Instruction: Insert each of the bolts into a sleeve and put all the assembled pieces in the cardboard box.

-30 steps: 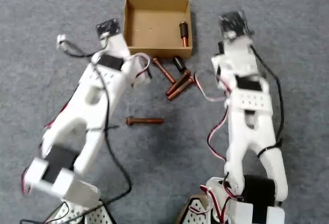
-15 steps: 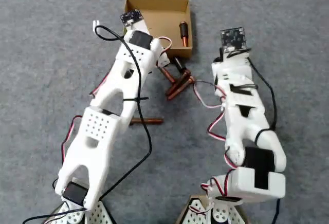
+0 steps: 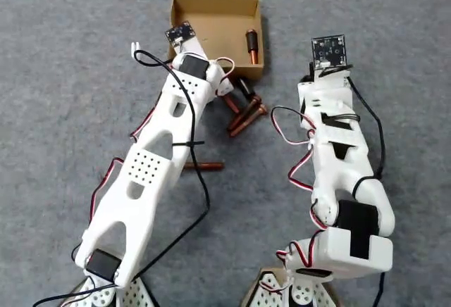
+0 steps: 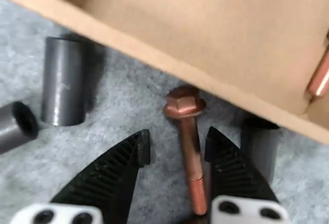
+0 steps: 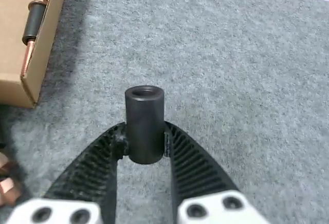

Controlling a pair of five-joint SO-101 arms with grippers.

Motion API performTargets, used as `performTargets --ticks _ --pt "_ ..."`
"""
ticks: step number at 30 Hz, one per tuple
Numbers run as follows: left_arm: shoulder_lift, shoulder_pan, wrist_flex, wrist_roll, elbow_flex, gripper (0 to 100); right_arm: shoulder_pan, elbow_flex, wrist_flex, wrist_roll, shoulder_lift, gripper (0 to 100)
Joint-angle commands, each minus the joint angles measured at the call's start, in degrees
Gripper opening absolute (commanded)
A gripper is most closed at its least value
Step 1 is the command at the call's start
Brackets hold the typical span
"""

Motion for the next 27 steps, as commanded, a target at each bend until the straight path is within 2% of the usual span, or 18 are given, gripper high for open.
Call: performTargets --ticks 1,10,16,19,23,25,27 --pt "-1.01 -1.76 -0.18 1.41 -0.35 15 1.01 -3.03 -1.14 -0.62 -0.22 0.1" --pt "-1.01 -1.32 2.29 -3.34 -0.35 2 1.01 -3.03 -1.14 -0.53 -0.22 0.1" --pt "-1.1 -1.58 5.89 -6.51 -0.62 2 0.92 -3.03 -1.14 -0.35 -0.22 0.1" --pt "-1.71 -1.85 9.32 -10.55 -2.55 2 0.66 -3.03 -1.14 -0.35 -0.22 0.1" --pt "-4.09 -1.58 16.35 -20.22 -11.16 2 -0.75 -2.95 -0.97 -0.62 -1.27 0.1" --pt "-6.37 -1.05 17.49 -25.41 -12.4 2 -2.24 -2.33 2.9 -0.62 -4.7 0.1" --pt "-11.03 -0.88 17.85 -27.34 -11.25 2 -4.62 -2.07 9.67 -0.62 -9.36 0.1"
